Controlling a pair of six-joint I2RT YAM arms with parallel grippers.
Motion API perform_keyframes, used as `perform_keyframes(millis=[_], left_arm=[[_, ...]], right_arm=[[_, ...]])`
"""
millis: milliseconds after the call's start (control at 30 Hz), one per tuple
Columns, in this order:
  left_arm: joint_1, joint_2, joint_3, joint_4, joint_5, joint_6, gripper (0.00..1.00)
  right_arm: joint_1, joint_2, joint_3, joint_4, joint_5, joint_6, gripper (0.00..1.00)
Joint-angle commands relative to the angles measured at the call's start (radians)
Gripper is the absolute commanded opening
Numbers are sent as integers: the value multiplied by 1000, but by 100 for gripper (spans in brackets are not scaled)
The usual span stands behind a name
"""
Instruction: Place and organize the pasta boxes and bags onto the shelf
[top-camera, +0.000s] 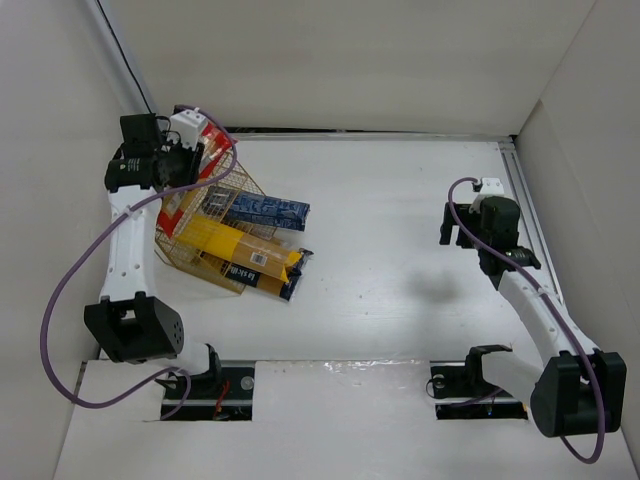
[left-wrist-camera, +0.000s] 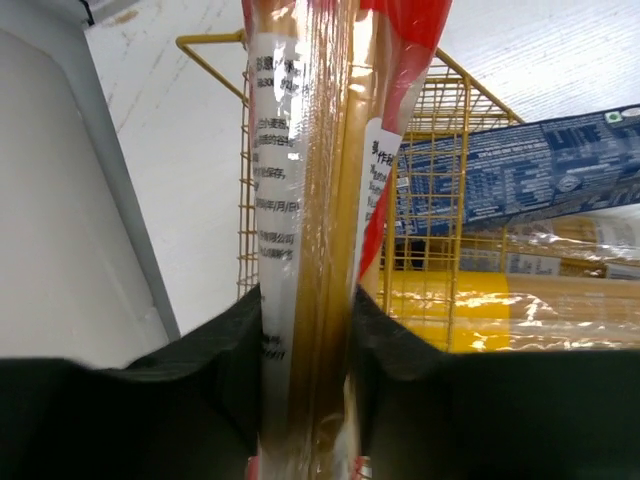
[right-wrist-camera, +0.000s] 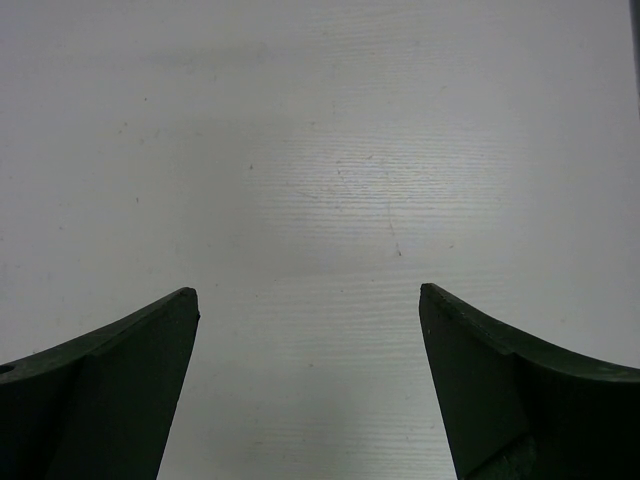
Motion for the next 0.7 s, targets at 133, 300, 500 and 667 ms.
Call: perform_keyframes(millis=[133, 300, 500, 667], left_arm=[[9, -37, -32, 146, -39, -14, 64], [9, -48, 17, 146, -50, -34, 99], [9, -66, 189, 156, -50, -241, 99], [-117, -79, 312, 221, -39, -487, 99]], right_arm=[[-8, -3, 35, 50, -4, -7, 95], [-8, -3, 44, 50, -4, -16, 95], [-8, -3, 55, 50, -27, -50, 100], [-8, -3, 87, 36, -27, -50, 100]])
